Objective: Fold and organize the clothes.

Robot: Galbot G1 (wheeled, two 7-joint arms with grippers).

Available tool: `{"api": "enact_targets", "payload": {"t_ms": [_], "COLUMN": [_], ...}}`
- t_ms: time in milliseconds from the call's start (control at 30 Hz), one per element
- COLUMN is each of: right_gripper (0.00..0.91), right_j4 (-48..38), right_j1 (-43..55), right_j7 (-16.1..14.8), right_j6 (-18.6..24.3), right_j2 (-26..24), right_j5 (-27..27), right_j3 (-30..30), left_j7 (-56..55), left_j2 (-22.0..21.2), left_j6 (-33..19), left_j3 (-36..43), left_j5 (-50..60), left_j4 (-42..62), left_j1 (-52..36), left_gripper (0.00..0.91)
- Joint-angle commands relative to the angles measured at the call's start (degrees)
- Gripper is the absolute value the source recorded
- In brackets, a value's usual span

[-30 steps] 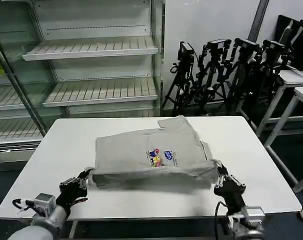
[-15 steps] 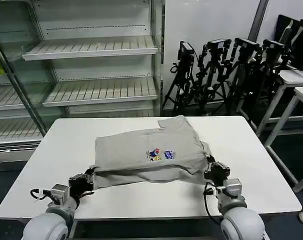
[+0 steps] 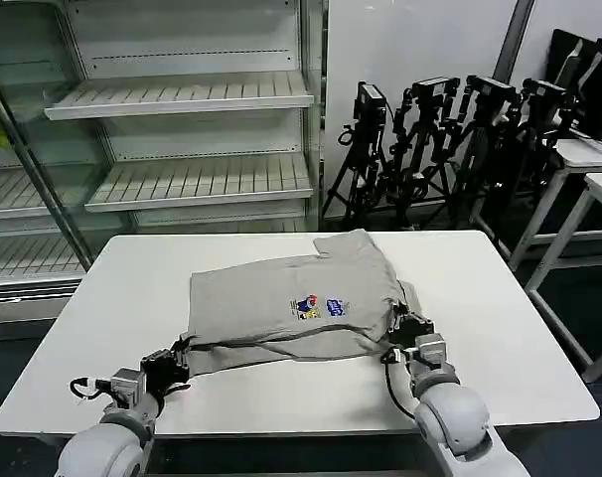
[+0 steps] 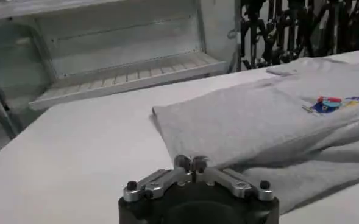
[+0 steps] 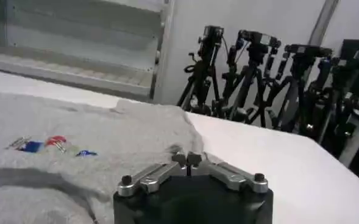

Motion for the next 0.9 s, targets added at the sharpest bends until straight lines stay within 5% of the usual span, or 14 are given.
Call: {"api": "enact_targets", "payload": {"t_ms": [33,467,833,867,900], "right_gripper": [0.907,0.907,0.907,0.907,0.907], "right_j4": [-5.1,8.5,5.6,5.3,5.2], "right_j1": [2.7,-9.1,-12.1,-11.9,-11.8], "right_j7": [0.1,0.2,0.5,0.8,0.9], "right_j6": [0.1,5.6,2.2,1.5,1.4], "right_j2": [1.1,1.0,1.1,1.1,1.1], "right_j5": [-1.5,-2.0,2.1,3.5,4.0], "right_j3": [-1.6,4.9,8.6,8.5,8.4], "left_j7": [0.0,-0.2,-0.7,-0.8,-1.0], "left_j2": [-1.1,-6.7,-8.2,-8.0,-7.9], "left_j6": [0.0,0.0,0.0,0.0,0.0], "left_j3": [0.1,-2.3,-0.9,-1.0,-1.0], "left_j5": [0.6,0.4,0.1,-1.0,-2.1], "left_j4": [0.5,-8.5,-2.3,-1.4,-0.4], "left_j1": [0.0,8.3,6.0,5.5,5.2], "left_gripper": [0.907,0.907,0.907,0.453,0.101]}}
